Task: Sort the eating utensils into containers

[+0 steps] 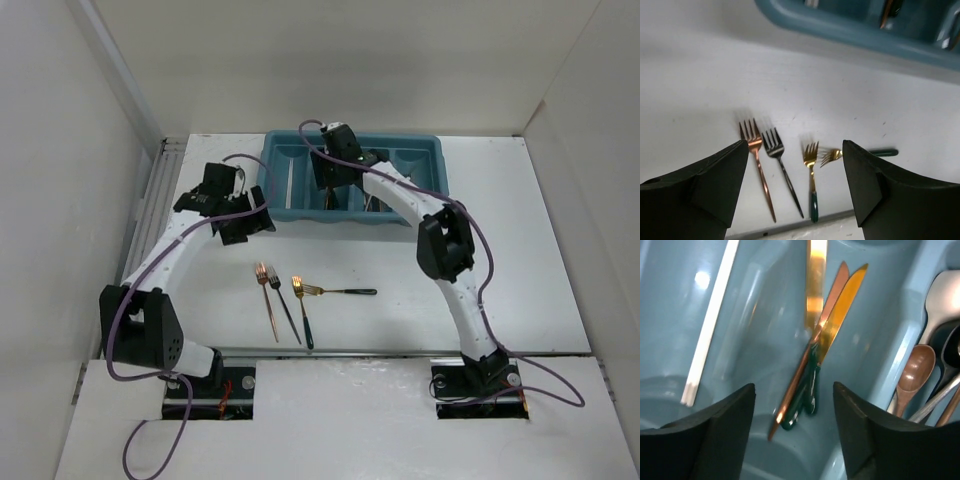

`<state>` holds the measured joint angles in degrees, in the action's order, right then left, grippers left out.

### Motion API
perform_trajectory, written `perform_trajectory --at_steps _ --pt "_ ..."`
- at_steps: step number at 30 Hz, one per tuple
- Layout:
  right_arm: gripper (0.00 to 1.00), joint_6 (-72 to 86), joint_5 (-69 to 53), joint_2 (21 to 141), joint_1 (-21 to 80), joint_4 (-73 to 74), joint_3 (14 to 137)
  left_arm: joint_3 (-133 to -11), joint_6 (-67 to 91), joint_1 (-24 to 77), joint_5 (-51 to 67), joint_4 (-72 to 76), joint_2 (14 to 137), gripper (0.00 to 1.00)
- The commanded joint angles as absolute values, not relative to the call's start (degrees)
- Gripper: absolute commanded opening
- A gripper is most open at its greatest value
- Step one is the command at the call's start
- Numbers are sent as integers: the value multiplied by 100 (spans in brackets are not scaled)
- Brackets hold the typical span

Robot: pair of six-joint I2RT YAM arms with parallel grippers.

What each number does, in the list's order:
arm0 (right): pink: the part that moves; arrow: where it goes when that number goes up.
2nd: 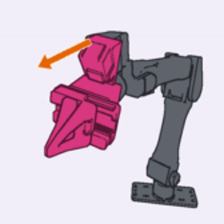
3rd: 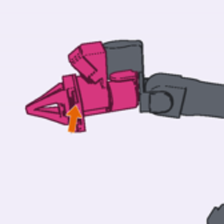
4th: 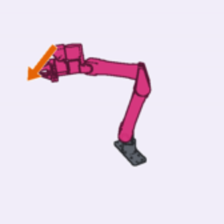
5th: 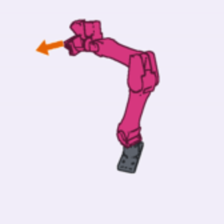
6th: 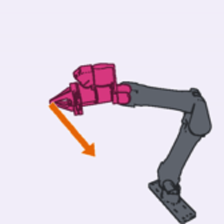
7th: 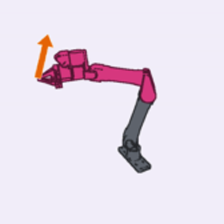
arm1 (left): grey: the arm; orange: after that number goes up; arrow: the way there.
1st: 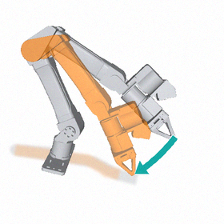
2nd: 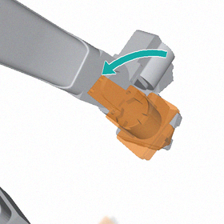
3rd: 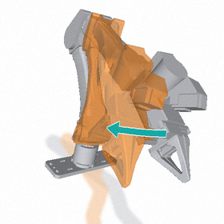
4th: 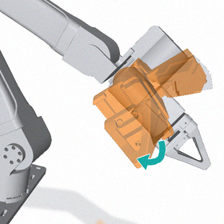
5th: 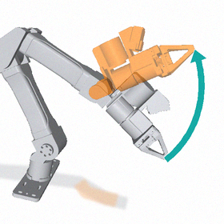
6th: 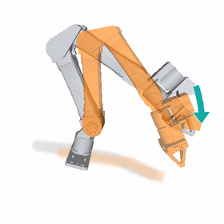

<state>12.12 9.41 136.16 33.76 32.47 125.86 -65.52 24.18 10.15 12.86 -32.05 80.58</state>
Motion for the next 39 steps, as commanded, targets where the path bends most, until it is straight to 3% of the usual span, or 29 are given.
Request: perform_trajectory --at_steps 1,7,11,14,22,32,37,39 --pt "71 1012 615 12930 3497 3094 12612 -6671 2487 1063 862 -4042 8296 72" --pt "88 -803 730 11411 4086 3226 11429 -6530 2785 1397 738 -4368 8481 72" --pt "90 -1888 -769 10032 4228 3636 9350 -6705 2987 899 764 -4246 8534 72" --pt "90 -2143 -861 9678 4438 3963 8545 -6890 3163 460 817 -4097 8587 72" --pt "89 -2233 -634 10010 5677 4543 7498 -6970 3357 -562 1151 -3894 8236 72" --pt "89 -2004 0 10599 5730 4201 7216 -6619 3410 -1037 1564 -3894 7955 72" --pt "83 -1898 272 10758 5730 4254 7329 -6565 3410 -1090 1670 -3894 7954 72" --pt "73 -1898 272 10758 5730 4341 7391 -6565 3410 -1090 1722 -3894 7954 72"
